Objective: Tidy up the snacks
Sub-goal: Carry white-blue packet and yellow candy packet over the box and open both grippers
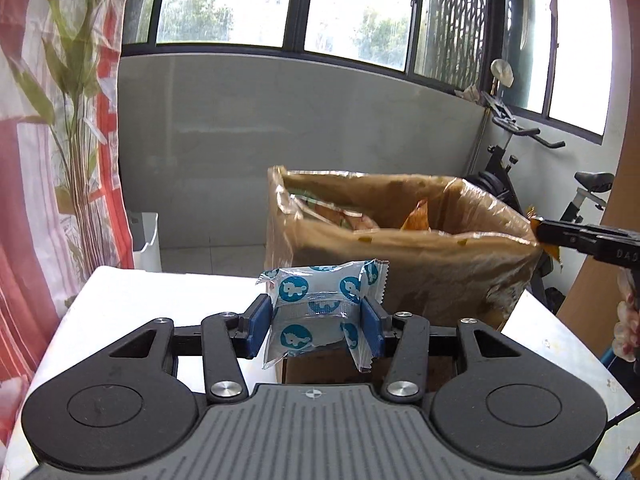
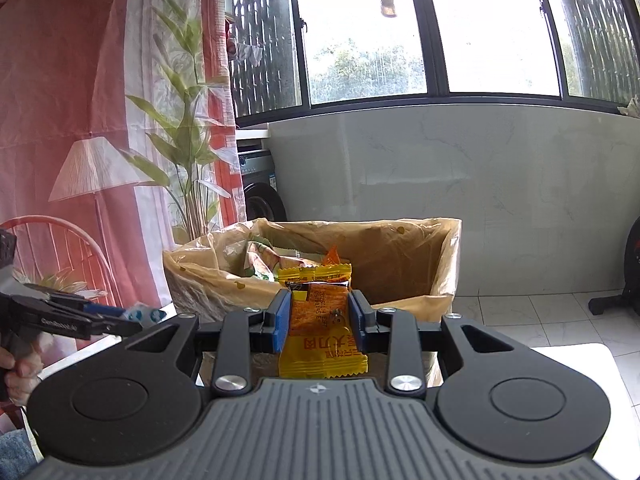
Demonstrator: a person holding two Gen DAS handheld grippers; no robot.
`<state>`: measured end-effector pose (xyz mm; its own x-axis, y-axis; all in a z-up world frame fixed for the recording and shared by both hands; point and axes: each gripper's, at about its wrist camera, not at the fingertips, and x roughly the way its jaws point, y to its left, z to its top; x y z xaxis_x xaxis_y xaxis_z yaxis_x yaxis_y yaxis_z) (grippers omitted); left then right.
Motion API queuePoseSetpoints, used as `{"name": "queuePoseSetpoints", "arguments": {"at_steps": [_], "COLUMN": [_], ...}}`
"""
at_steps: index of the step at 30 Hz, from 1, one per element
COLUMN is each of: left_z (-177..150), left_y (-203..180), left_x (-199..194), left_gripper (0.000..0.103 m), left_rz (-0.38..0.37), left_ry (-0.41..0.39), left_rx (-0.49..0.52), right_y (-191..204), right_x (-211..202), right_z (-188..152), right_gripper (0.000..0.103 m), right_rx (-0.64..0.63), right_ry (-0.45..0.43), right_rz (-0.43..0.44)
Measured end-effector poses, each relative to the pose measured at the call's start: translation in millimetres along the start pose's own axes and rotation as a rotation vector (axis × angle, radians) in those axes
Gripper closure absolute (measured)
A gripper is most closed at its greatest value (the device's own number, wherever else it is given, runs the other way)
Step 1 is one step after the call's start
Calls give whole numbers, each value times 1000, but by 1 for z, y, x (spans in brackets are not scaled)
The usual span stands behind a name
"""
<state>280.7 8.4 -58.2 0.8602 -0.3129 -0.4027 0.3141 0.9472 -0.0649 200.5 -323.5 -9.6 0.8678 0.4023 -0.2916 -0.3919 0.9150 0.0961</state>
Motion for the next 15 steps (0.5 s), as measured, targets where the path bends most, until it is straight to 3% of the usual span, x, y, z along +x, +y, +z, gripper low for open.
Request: {"name": "queuePoseSetpoints", "arguments": {"at_steps": [3, 6, 12, 15], "left_z": [38, 66, 75, 68], "left_y": [-7, -24, -52, -48], "left_x": [0, 25, 93, 116], "left_gripper": [51, 51, 45, 41], "left_rz": [-15, -14, -4, 27], "left_ry": [-74, -106, -25, 20], "left_rx": [27, 69, 63, 39], "right_y": [-5, -11, -19, -21], "right_x": [14, 39, 85, 86], "right_z": [14, 25, 28, 22], "right_gripper": [70, 70, 65, 49], "right_rx": [-3, 7, 34, 33], "right_ry": [-15, -11, 61, 84], "right_rz": [-11, -43, -150, -186]}}
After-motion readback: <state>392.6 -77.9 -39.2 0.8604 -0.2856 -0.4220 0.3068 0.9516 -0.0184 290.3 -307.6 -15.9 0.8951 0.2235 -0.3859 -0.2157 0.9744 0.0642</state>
